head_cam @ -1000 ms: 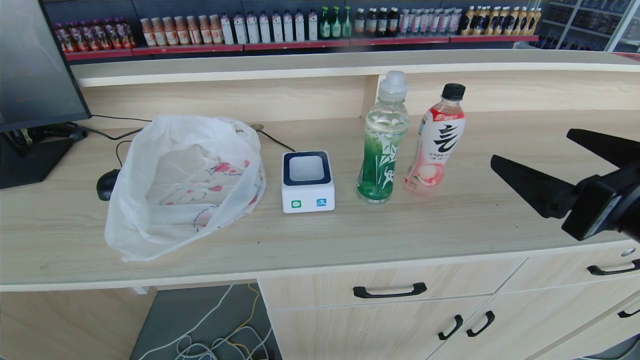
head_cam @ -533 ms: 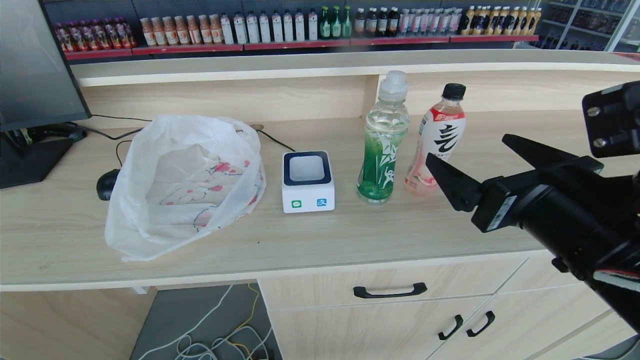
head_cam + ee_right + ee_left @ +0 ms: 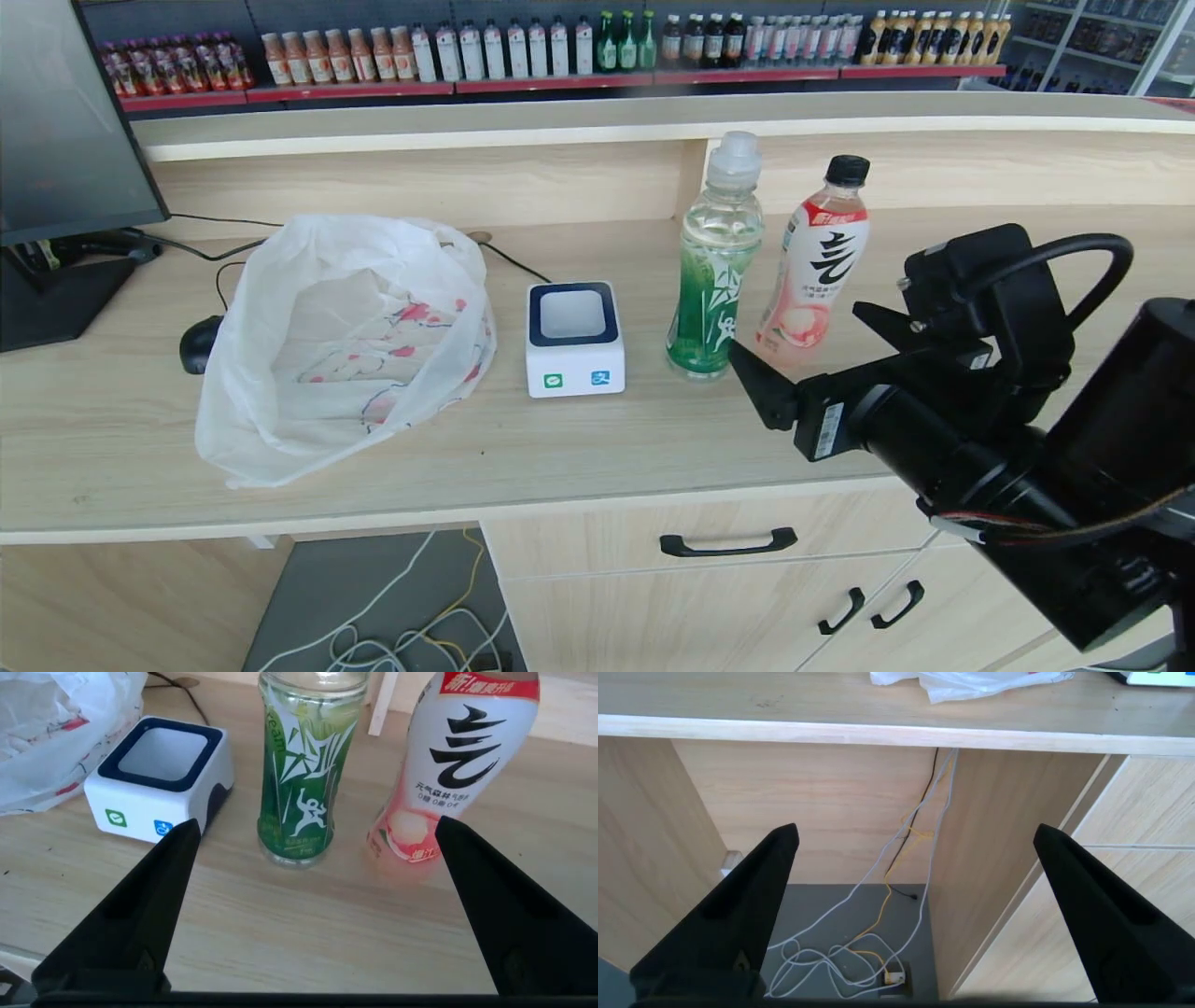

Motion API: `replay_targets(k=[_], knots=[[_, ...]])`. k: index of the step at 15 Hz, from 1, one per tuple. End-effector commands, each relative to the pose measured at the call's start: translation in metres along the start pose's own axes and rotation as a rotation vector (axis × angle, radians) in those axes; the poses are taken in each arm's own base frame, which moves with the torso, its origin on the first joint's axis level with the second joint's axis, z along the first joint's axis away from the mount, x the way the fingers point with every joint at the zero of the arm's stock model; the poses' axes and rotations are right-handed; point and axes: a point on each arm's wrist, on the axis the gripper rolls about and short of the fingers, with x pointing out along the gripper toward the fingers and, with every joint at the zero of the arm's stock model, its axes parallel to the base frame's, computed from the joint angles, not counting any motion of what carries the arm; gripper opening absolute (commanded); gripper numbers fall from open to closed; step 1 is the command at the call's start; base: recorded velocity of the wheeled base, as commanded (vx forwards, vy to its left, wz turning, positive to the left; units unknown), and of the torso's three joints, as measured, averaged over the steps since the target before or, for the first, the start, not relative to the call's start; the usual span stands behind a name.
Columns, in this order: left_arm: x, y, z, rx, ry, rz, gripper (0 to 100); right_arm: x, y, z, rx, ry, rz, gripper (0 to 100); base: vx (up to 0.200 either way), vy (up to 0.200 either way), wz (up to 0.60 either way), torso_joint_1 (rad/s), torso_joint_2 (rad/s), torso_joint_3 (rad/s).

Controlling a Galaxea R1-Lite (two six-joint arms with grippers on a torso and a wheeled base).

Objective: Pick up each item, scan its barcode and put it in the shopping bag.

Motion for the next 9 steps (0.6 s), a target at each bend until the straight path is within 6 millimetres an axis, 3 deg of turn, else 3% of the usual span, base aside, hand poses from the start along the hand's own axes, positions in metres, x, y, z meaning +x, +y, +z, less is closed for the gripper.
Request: replay_targets(k=[1, 9], knots=[[0.0, 0.0, 0.0, 0.0, -0.001, 0.0, 100, 0.003, 0.003, -0.005, -0.01, 0.015, 0.002, 100, 0.0, 0.0, 0.0, 0.0, 0.0, 0.0], [0.0, 0.0, 0.0, 0.0, 0.001, 0.0, 100, 0.041, 0.011, -0.013, 0.049, -0.077, -0.014, 100, 0.0, 0.0, 0.0, 0.0, 0.0, 0.0]])
